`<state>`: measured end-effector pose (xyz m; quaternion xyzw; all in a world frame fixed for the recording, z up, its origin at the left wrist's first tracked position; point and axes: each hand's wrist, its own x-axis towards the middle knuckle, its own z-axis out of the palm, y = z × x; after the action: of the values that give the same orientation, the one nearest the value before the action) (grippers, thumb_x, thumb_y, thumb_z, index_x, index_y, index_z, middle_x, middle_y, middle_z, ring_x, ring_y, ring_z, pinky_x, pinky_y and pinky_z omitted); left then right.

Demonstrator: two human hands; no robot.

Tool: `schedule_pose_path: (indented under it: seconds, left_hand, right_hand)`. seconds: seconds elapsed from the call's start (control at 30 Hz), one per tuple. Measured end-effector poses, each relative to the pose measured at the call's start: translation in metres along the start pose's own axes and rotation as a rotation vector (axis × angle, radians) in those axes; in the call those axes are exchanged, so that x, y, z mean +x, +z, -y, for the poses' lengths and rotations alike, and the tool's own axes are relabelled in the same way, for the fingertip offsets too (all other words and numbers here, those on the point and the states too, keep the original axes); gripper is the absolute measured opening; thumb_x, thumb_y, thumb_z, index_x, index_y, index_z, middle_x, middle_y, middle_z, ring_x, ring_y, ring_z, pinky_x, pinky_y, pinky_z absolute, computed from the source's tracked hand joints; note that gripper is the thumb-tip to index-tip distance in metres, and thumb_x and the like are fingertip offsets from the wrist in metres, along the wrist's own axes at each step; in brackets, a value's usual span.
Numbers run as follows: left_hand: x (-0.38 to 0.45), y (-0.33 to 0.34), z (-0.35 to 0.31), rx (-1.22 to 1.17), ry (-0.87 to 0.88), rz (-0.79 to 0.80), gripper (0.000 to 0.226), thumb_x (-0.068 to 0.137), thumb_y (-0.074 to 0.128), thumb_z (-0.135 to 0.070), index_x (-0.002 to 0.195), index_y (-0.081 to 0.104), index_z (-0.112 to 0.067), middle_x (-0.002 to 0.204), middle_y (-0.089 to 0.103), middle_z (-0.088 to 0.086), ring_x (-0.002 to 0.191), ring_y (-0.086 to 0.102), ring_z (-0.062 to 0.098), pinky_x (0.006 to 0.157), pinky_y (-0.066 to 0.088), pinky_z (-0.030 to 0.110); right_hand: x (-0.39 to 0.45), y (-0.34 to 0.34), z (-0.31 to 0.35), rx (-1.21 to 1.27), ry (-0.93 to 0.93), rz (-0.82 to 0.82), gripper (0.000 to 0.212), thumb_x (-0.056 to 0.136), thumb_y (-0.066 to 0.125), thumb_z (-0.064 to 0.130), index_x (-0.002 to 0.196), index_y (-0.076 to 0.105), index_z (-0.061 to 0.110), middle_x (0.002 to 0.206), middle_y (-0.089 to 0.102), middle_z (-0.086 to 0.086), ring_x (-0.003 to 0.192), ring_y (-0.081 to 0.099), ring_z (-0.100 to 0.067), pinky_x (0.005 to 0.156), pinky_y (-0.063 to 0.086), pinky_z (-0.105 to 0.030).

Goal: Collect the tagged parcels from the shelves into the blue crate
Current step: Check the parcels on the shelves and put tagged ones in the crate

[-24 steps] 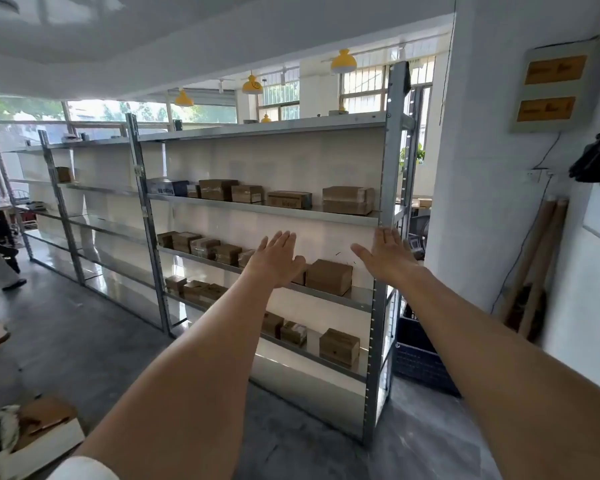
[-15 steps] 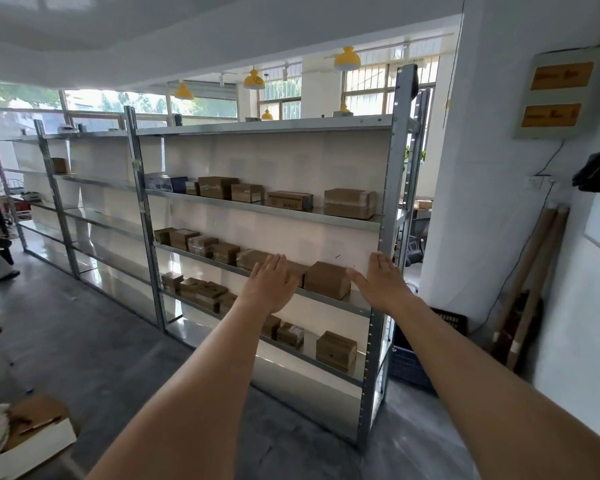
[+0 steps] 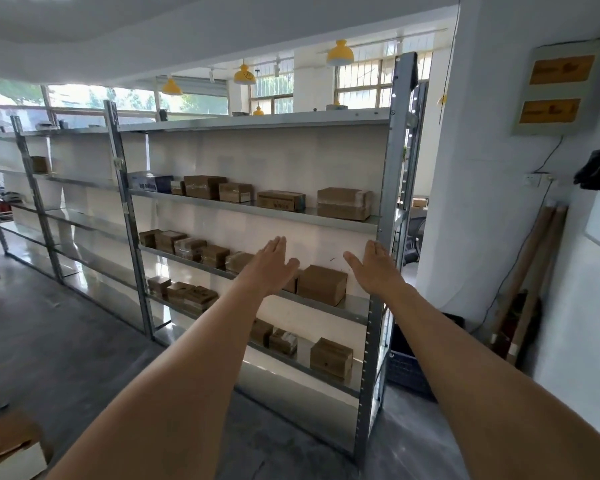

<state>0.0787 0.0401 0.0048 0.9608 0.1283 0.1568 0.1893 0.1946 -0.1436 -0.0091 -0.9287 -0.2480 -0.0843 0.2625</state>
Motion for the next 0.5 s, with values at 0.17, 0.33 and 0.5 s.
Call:
schedule_pose_path:
  seconds: [0.17,0.33,0.5]
  left_hand:
    - [0.071,0.008,-0.004,0.026,0.019,-0.002,0.063,0.102,0.032,-0.036,0.153,0.005,-0.011,0.162,0.004,0.006,0.149,0.006,0.021,0.121,0.013,0.043]
    - [0.155,0.019,-0.015,-0.067,0.042,-0.029,0.062,0.102,0.032,-0.037,0.154,0.008,-0.012,0.162,0.008,0.003,0.148,0.011,0.021,0.12,0.016,0.042]
    - [0.231,0.032,-0.036,-0.489,-0.049,-0.095,0.049,0.104,0.028,-0.033,0.141,0.036,-0.003,0.099,0.055,0.0,0.089,0.052,0.011,0.082,0.042,0.024]
  right_hand:
    - [0.066,0.016,-0.011,0.018,-0.017,-0.003,0.078,0.1,0.03,0.054,0.153,0.008,0.001,0.162,0.008,-0.016,0.15,0.008,-0.029,0.121,0.012,-0.044]
    - [0.15,0.013,-0.035,0.103,0.004,-0.059,0.078,0.099,0.034,0.053,0.153,0.009,0.002,0.161,0.009,-0.016,0.149,0.01,-0.03,0.12,0.015,-0.046]
    - [0.237,0.012,-0.049,0.35,0.089,-0.151,0.071,0.097,0.038,0.054,0.145,0.032,0.001,0.147,0.038,-0.022,0.135,0.037,-0.037,0.111,0.033,-0.048]
